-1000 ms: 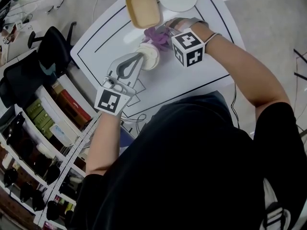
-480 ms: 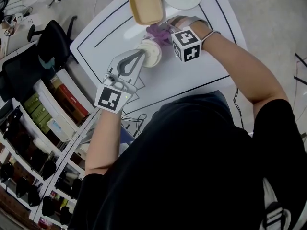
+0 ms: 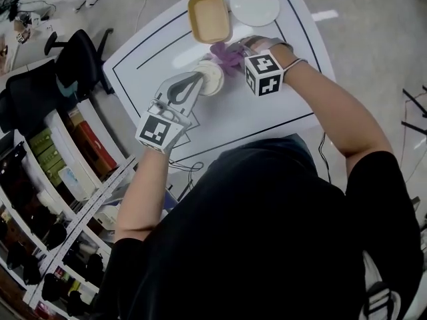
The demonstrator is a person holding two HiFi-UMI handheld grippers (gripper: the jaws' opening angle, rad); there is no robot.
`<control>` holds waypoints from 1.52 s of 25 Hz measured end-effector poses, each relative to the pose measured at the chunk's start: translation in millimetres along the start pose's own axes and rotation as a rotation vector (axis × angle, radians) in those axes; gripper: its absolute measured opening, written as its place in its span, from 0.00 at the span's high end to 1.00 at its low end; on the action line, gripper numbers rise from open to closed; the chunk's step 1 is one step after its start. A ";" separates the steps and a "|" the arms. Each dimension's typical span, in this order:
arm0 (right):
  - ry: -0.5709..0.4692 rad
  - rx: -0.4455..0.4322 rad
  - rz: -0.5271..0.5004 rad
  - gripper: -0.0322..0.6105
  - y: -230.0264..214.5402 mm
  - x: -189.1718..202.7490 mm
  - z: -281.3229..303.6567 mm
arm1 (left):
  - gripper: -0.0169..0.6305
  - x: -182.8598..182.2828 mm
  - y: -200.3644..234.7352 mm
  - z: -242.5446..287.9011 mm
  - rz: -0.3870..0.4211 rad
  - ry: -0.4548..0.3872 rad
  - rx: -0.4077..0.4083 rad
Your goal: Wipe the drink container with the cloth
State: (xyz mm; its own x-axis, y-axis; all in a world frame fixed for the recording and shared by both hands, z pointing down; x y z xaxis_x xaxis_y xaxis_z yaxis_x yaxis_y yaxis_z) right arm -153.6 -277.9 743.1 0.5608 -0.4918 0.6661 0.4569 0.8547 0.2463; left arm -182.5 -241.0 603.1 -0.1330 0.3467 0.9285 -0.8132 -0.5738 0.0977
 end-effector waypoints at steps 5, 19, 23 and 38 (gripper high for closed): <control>0.009 0.056 0.021 0.84 -0.3 -12.9 -29.8 | 0.93 -8.3 -5.2 -10.2 0.036 -0.016 -0.004; -0.057 0.329 0.082 0.84 -16.4 -108.7 -143.3 | 0.92 -70.4 -33.9 -87.2 0.097 -0.135 -0.093; -0.091 0.405 0.104 0.84 -10.9 -141.9 -171.0 | 0.92 -83.0 -41.1 -115.2 0.105 -0.164 -0.128; -0.162 0.692 0.288 0.84 18.2 -192.9 -253.3 | 0.92 -119.5 -56.0 -202.8 0.161 -0.259 -0.232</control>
State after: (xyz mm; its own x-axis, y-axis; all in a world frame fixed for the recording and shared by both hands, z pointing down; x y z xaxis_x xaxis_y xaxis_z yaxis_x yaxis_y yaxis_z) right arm -78.6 -209.6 440.7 0.4600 -0.2485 0.8524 -0.2584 0.8810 0.3963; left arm -236.0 -99.8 414.0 -0.1466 0.0498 0.9879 -0.9040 -0.4122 -0.1133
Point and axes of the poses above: the fingertips, and each gripper's own axes: z forward along the fingers, y to its left, x out of its underside, the point moved 1 cm from there along -z, backward along the fingers, and after that the axes turned 5 degrees about -y, right-handed, at the moved point
